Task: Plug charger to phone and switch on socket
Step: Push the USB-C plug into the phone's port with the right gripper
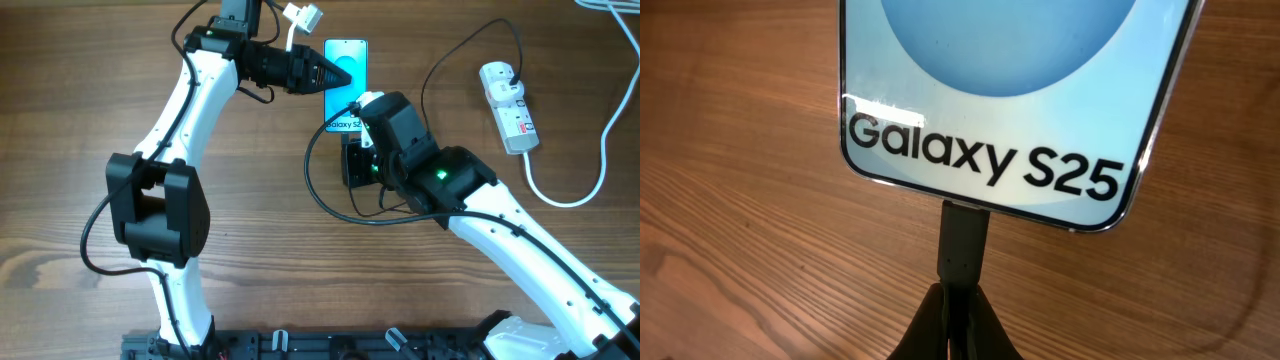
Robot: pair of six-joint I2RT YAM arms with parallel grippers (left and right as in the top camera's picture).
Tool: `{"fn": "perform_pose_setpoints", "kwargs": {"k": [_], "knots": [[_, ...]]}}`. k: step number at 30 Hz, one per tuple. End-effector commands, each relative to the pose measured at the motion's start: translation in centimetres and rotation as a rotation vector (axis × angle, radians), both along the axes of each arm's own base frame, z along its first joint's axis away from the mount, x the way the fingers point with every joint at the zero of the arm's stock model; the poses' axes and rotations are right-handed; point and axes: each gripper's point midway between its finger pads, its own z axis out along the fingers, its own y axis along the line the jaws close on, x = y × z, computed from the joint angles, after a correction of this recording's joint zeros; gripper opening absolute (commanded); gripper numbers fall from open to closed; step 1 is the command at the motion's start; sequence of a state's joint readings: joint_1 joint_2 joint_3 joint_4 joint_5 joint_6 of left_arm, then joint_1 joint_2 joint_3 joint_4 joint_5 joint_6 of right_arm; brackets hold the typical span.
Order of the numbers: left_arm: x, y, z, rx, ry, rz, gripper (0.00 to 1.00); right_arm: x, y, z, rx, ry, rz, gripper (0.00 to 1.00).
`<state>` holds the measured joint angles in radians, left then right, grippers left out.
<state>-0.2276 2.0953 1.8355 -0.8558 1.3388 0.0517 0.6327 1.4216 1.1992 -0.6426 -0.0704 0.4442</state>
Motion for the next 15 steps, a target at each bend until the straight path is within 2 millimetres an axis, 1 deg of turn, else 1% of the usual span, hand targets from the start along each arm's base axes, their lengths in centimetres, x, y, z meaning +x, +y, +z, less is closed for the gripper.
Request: {"fn": "perform_pose_setpoints", "kwargs": {"k": [1, 6, 15], "knots": [[-2.94, -2.05, 1.10, -0.020, 0.018, -0.075, 0.04, 4.69, -0.77, 6.75, 0.048, -0.250, -0.121, 0.04], [-2.95, -2.05, 1.10, -0.019, 0.019, -0.075, 0.04, 4.96, -0.60, 7.19, 0.070, -0.261, -0.132, 0.04], [-2.89, -2.03, 0.99, -0.015, 0.009, -0.074, 0.04, 4.98, -0.57, 7.28, 0.073, -0.264, -0.131, 0.04]]}}
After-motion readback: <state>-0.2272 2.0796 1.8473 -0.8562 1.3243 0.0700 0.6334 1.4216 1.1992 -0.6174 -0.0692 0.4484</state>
